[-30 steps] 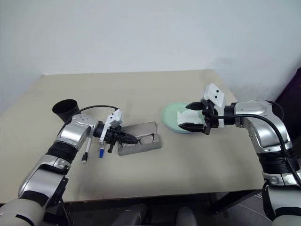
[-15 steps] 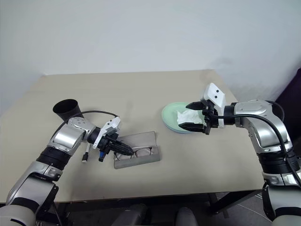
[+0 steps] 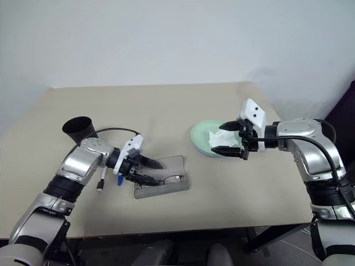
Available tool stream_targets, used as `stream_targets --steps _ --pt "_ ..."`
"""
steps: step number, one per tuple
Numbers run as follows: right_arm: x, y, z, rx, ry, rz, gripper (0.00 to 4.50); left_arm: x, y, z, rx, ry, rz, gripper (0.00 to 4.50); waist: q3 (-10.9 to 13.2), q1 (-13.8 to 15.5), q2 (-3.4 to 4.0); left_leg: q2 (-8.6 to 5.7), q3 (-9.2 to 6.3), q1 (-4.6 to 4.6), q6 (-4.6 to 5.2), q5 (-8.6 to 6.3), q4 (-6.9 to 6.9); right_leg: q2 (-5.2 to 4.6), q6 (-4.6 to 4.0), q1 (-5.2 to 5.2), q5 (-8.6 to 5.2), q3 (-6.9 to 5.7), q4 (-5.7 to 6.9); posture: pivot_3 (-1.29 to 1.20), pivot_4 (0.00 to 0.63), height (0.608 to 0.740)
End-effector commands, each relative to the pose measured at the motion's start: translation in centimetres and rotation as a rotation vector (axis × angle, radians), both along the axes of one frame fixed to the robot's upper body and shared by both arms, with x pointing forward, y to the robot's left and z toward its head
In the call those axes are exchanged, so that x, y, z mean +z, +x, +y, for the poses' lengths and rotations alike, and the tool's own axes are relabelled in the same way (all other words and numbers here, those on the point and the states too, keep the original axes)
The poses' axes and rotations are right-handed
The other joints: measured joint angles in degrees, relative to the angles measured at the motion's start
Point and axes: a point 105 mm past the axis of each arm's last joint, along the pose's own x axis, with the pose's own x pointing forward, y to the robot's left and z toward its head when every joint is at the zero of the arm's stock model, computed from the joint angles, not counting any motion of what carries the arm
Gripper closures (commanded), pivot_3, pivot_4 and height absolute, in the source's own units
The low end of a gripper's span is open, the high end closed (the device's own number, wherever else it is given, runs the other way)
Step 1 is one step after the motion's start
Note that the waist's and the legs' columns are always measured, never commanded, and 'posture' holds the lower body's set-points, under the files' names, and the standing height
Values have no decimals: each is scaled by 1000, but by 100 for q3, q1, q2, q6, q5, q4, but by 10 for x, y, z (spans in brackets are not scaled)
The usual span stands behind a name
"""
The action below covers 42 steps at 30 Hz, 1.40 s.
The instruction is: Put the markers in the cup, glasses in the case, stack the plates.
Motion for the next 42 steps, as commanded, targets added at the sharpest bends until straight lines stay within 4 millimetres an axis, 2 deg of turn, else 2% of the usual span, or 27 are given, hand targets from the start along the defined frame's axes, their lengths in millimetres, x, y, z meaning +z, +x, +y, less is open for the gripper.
stream_targets --steps 1,4,5,7,10,18,25,31,35,42 --pt "11 -4 -2 25 -8 -38 0 50 1 -4 -27 -83 -126 1048 0 -1 0 0 0 0 0 0 0 0 0 0 0 0 0 0 0 683" --pt "10 -4 -3 24 -10 -37 0 72 6 -4 3 -119 -208 1048 1 0 1 0 1 0 0 0 0 -1 0 2 0 0 -1 0 0 683" --pt "10 -4 -2 24 -9 -37 0 75 13 -1 39 -115 -240 1048 1 1 1 0 0 1 0 0 0 -1 0 2 0 0 -1 0 0 683" --pt "10 -5 -1 29 -6 -36 0 72 31 8 134 -85 -293 1048 0 3 1 0 -3 3 0 0 0 0 0 2 0 -3 -1 0 0 683" --pt "10 -4 1 30 -3 -38 0 58 50 16 253 -45 -306 1597 -1 4 2 0 -1 7 0 0 0 -1 0 3 0 -2 -1 0 0 683" --pt "12 -4 3 31 1 -46 0 21 57 16 303 49 -315 4481 3 4 -5 -1 0 2 1 1 3 0 1 3 1 -2 -2 0 0 683" --pt "15 -6 6 36 11 -50 0 5 49 12 267 91 -309 4481 3 4 -5 -1 -1 1 1 0 4 0 1 2 1 -2 -2 0 0 683" --pt "15 -7 8 41 14 -53 0 -3 30 9 184 117 -278 4481 2 3 -5 -1 0 1 0 0 4 -1 1 2 1 -1 -2 0 0 683" --pt "16 -8 9 44 16 -58 0 -9 7 10 98 143 -215 4481 2 0 -4 -1 1 2 0 0 3 -1 1 2 1 -1 -1 0 0 683" --pt "18 -7 11 49 18 -63 0 -15 -11 13 48 175 -168 4481 2 3 -3 -1 -1 3 1 -1 2 -2 0 1 1 -2 -2 0 0 683"
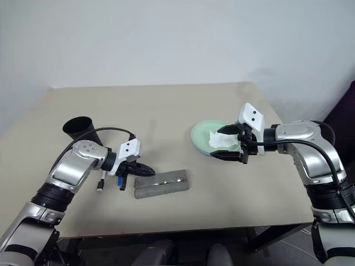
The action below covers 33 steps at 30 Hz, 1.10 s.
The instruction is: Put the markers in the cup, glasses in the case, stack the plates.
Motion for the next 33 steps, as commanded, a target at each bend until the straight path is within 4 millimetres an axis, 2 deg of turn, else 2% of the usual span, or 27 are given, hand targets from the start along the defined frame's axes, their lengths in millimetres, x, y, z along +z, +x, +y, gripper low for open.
stream_targets --steps 1,12,15,18,20,23,26,28,31,33 --pt "19 -1 5 23 23 -68 0 7 -8 -2 -44 3 -13 4481 0 -1 0 0 1 0 0 0 0 0 0 0 0 0 0 0 0 683" --pt "15 -3 5 32 1 -61 0 -10 -21 -3 -1 25 -9 4481 -2 4 3 0 0 4 1 -1 0 -2 0 3 0 0 0 0 0 683" --pt "16 -3 5 32 3 -61 0 -1 -19 -3 43 -5 -41 4481 -3 4 4 -1 1 5 2 -1 0 -2 0 4 0 1 0 0 0 683" --pt "15 -3 5 31 3 -58 0 18 -6 2 159 -63 -98 4481 -2 4 3 0 0 4 2 -1 0 -2 0 3 0 0 0 0 0 683" --pt "15 -4 4 28 3 -54 0 31 4 16 272 -78 -135 4481 -1 1 0 0 -2 3 2 -1 0 -1 0 1 0 0 0 0 0 683" --pt "14 -3 3 28 2 -51 0 40 17 45 505 -53 -122 4481 -1 -5 1 0 -3 3 2 -1 -1 0 0 0 -1 0 0 0 0 683" --pt "13 -2 3 28 1 -49 0 52 22 65 680 -69 -116 4481 0 -4 1 0 -2 3 2 -2 -2 0 0 -1 -1 0 0 0 0 683" --pt "13 -1 4 31 -1 -47 0 51 22 85 819 24 -107 4481 0 -3 -1 0 -2 4 2 -2 -2 1 1 0 -1 0 0 0 0 683" --pt "13 0 5 43 -4 -43 0 51 16 102 928 112 -107 3915 1 1 -2 0 -2 4 2 -1 -1 2 0 0 0 -1 0 0 0 683" --pt "13 0 5 50 -5 -43 0 54 13 105 975 108 -93 3218 1 5 -2 0 -2 5 2 -2 -1 1 0 3 0 -2 0 0 0 683"
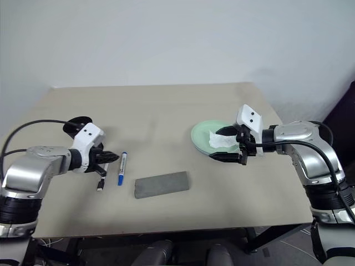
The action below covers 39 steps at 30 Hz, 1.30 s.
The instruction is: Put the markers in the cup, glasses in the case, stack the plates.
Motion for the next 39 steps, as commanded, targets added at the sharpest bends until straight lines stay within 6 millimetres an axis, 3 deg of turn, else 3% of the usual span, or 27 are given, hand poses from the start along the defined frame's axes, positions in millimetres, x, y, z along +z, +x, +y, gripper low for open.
stream_targets --steps 1,8,10,23,39 --pt "17 3 4 31 5 -61 0 20 -1 5 73 16 -45 2900 0 0 -1 0 0 0 0 0 0 0 0 0 0 -1 0 0 0 683" --pt "14 8 7 54 9 -55 0 18 -22 10 200 72 23 491 0 -5 -3 1 0 0 -2 -1 -2 0 0 -3 0 -1 0 0 0 683" --pt "13 9 10 64 12 -51 0 13 -23 16 259 86 39 26 0 -3 -3 1 -1 0 -2 -1 -2 0 -1 -2 0 -1 0 0 0 683" --pt "16 13 19 104 14 -53 0 -26 -26 25 430 29 122 26 -1 -1 -6 1 -2 1 -2 0 1 -1 -2 0 1 -2 0 0 0 683" --pt "20 12 21 102 20 -72 0 -41 -18 0 367 25 192 26 -1 -1 -7 0 -1 1 -2 0 1 -1 -2 -1 2 -2 0 0 0 683"
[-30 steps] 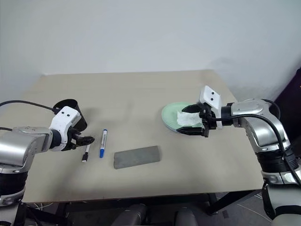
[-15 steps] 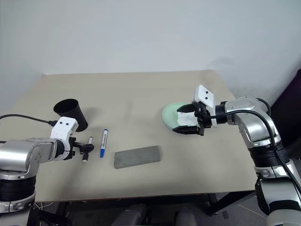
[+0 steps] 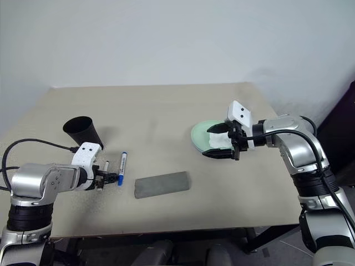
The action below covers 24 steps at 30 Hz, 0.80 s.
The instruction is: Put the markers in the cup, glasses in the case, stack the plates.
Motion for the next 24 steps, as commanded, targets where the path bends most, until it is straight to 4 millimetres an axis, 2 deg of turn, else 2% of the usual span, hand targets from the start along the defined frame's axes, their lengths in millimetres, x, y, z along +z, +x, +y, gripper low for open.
stream_targets --steps 1,4,7,18,19,24 --pt "17 0 2 9 12 -73 0 5 5 -6 -20 10 -9 26 0 0 0 0 0 0 0 0 0 0 0 1 0 0 0 0 0 683" --pt "17 -1 3 7 13 -75 0 2 6 -7 -18 9 2 26 -1 0 0 -1 0 0 0 0 0 -1 0 1 0 0 0 0 0 683" --pt "17 -1 3 5 15 -76 0 0 5 -7 -18 13 14 634 -1 -1 1 -1 0 1 0 0 0 -1 0 1 0 0 0 0 0 683" --pt "17 -1 3 6 20 -82 0 -1 3 -4 -22 31 27 4314 -2 -2 2 0 0 1 0 0 0 -1 0 0 0 1 0 0 0 683" --pt "17 -1 3 6 21 -82 0 -1 3 -4 -24 32 28 4451 -2 -2 2 -1 0 1 0 0 0 -1 0 0 0 1 0 0 0 683" --pt "17 -1 4 7 23 -84 0 2 6 -2 -19 41 21 4451 -2 -2 2 -1 1 1 0 0 0 -1 0 0 0 1 0 0 0 683"
